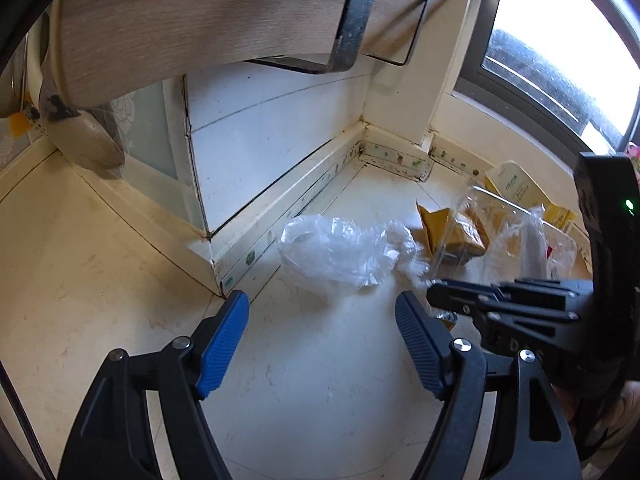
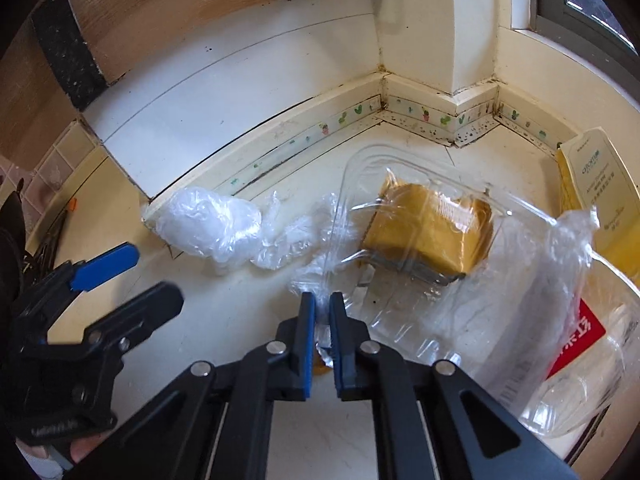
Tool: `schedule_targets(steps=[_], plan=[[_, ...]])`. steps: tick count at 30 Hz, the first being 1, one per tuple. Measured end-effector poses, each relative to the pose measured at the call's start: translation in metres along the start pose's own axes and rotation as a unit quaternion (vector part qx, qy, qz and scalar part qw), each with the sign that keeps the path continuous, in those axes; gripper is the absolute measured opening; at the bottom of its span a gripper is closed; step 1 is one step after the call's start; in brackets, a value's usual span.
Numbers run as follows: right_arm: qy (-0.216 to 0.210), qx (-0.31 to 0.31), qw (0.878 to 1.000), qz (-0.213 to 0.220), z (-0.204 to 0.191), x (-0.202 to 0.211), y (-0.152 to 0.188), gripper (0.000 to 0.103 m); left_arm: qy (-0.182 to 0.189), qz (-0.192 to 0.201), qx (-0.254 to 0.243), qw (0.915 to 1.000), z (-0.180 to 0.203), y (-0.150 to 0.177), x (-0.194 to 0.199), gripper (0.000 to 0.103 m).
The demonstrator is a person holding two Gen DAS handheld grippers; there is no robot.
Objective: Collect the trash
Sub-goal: 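Grasp the crumpled clear plastic bag with the left tool while the right tool grasps the white plastic wrap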
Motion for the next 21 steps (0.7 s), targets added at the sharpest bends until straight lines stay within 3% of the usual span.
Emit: schedule_targets(steps=[13, 14, 17, 20, 21], plan=[[-0.037, -0.004, 0.999, 0.012, 0.005, 0.031, 0.018, 0.006, -0.029, 0.004, 0.029, 0.9991, 0.012, -0.018, -0.031, 0.073], [-0.038, -0.005, 0.999, 0.013, 0.005, 0.032, 0.019, 0.006, -0.027, 0.002, 0.026, 0.9993, 0.014, -0.019, -0.033, 0.07], [-0.039, -0.005, 0.999, 0.016, 0.006, 0.037, 0.021, 0.006, -0.019, -0.01, 0.021, 0.9996, 0.018, -0.018, -0.039, 0.04], [-0.04, -0.007, 0.999, 0.018, 0.006, 0.04, 0.021, 0.006, -0.018, -0.006, 0.02, 0.9996, 0.019, -0.018, -0.042, 0.029], [-0.041, -0.008, 0.999, 0.018, 0.006, 0.041, 0.021, 0.006, -0.018, -0.003, 0.018, 0.9997, 0.02, -0.019, -0.041, 0.017]])
Point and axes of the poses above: each gripper's, at about its wrist camera, not at the fingertips, and x roughly against the way its jaws point, z to its right, y to its underside, the point moved 7 cm from there along -x, roughly the way its jaws point, and after that the axes turned 9 degrees about x, right-handed, at the moved point
